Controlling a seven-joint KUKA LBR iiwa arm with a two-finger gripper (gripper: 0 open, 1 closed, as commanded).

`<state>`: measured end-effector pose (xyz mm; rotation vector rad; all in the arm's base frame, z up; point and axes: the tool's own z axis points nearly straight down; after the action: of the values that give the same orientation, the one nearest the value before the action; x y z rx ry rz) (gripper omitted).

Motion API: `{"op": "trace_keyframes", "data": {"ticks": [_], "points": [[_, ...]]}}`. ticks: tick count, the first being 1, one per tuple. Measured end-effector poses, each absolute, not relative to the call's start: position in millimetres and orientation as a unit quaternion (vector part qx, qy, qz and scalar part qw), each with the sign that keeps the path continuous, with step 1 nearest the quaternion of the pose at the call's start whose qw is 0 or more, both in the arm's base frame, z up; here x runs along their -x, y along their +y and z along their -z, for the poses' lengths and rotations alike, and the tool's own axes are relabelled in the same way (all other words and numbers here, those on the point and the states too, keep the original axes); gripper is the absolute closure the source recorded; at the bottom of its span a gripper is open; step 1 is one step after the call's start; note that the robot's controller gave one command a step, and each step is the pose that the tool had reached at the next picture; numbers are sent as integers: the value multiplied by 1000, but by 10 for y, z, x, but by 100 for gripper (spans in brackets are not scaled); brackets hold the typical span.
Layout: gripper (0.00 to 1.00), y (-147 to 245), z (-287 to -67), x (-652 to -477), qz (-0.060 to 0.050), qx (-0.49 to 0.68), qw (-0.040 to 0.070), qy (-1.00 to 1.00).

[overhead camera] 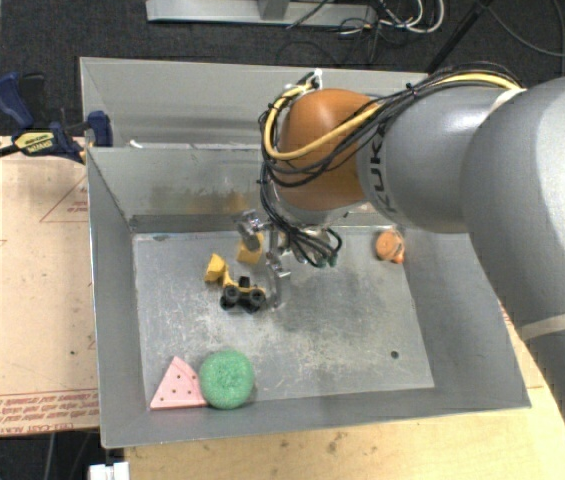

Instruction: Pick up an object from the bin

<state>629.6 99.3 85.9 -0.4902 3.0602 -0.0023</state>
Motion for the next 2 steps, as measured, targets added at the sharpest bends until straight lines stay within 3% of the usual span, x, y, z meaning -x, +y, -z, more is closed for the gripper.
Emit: {"op": "trace_keyframes", "data": {"ticks": [1, 2], "points": [[0, 1171, -854, -6209, 1, 219, 21, 976], [100, 1337, -798, -6135, -1, 240, 13, 971]]}}
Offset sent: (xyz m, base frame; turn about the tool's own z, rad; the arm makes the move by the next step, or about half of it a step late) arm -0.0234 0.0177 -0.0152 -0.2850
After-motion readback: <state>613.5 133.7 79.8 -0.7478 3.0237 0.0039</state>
